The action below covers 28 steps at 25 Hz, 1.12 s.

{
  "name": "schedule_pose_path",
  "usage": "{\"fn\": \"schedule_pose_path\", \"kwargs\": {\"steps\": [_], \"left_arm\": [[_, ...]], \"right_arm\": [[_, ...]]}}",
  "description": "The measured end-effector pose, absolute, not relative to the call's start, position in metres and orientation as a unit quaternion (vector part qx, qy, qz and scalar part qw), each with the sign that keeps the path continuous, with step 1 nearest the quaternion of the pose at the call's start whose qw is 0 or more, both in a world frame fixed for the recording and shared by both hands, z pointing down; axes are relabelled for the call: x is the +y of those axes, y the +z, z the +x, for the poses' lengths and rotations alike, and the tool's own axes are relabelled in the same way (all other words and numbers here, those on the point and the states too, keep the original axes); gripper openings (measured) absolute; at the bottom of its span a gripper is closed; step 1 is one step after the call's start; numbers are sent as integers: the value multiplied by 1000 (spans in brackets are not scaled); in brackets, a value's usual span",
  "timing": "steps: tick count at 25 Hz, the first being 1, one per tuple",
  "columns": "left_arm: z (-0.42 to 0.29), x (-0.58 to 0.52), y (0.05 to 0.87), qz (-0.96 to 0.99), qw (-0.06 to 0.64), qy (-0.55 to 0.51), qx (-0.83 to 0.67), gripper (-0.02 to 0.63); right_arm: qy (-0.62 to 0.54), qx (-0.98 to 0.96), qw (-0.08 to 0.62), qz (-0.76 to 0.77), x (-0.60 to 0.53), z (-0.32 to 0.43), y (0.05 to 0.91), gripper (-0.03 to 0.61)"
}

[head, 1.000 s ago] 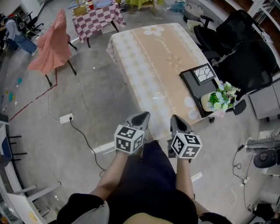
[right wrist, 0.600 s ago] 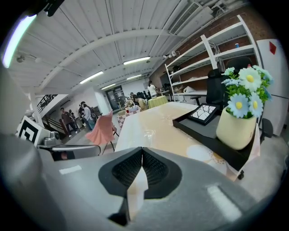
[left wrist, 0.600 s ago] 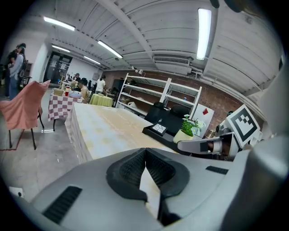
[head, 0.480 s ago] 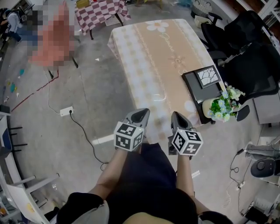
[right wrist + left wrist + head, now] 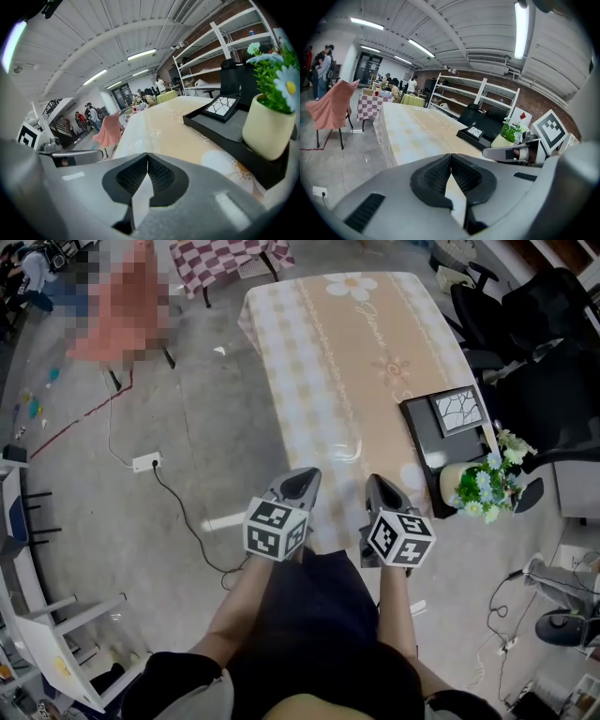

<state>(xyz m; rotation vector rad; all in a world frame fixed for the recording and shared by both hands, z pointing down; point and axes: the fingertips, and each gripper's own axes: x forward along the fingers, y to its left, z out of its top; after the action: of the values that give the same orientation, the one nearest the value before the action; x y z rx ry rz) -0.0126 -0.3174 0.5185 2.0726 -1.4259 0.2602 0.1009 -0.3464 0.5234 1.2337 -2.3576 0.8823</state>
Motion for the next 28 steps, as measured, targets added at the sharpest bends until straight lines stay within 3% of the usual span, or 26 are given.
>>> {"fn": "schedule_pose_path", "kwargs": {"steps": [15,28], "left_arm": [[-25,-351,536,753,318,104,-567,9],[-40,-364,544,727,327,109,-594,9]], "right_arm": [[345,-824,196,404,-387,94,555,9],[371,-827,210,366,-404,78,572,60]]}}
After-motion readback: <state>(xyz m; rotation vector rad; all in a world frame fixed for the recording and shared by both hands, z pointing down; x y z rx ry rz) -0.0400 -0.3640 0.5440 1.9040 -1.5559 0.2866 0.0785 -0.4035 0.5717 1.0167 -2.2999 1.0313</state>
